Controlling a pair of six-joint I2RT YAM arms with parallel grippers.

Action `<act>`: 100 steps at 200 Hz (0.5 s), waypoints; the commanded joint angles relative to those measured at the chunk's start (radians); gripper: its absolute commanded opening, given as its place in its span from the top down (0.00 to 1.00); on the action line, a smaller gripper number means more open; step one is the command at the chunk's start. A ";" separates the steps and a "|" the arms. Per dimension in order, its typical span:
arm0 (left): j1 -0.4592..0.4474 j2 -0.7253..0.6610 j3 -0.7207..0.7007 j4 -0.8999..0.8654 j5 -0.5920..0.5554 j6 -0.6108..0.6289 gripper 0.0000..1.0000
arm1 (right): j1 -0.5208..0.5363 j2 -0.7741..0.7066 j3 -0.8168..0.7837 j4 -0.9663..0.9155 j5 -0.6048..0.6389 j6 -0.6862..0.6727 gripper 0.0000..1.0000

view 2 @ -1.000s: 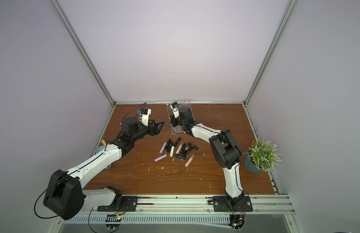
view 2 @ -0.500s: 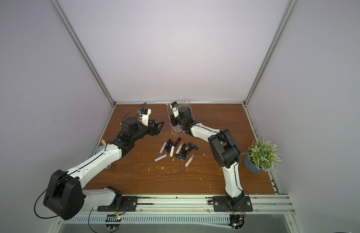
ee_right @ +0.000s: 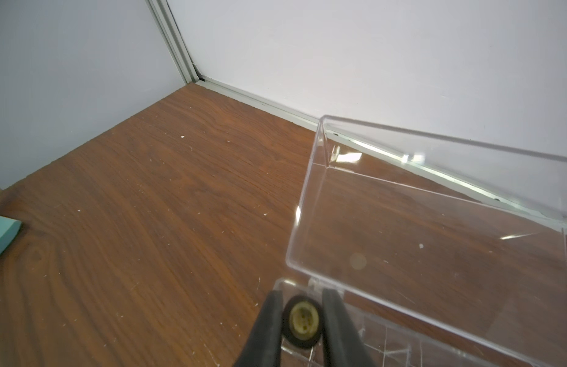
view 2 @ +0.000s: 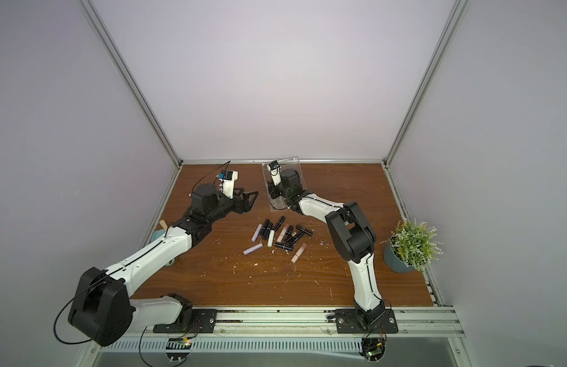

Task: Arrange the lipsticks in the organizer
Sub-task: Place the lipstick in the storage box.

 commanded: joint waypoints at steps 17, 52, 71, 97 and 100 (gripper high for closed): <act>0.011 -0.010 -0.012 0.024 0.002 0.011 0.21 | 0.006 -0.002 0.011 0.045 0.018 -0.013 0.82; 0.011 -0.008 -0.012 0.025 0.001 0.010 0.21 | 0.006 0.001 0.015 0.034 0.021 -0.016 0.76; 0.012 -0.007 -0.013 0.025 0.002 0.008 0.21 | 0.008 0.005 0.024 0.021 0.017 -0.019 0.68; 0.011 -0.006 -0.014 0.028 0.006 0.007 0.21 | 0.008 0.003 0.023 0.016 0.016 -0.019 0.62; 0.011 -0.006 -0.014 0.028 0.007 0.007 0.21 | 0.008 0.002 0.021 0.016 0.017 -0.020 0.62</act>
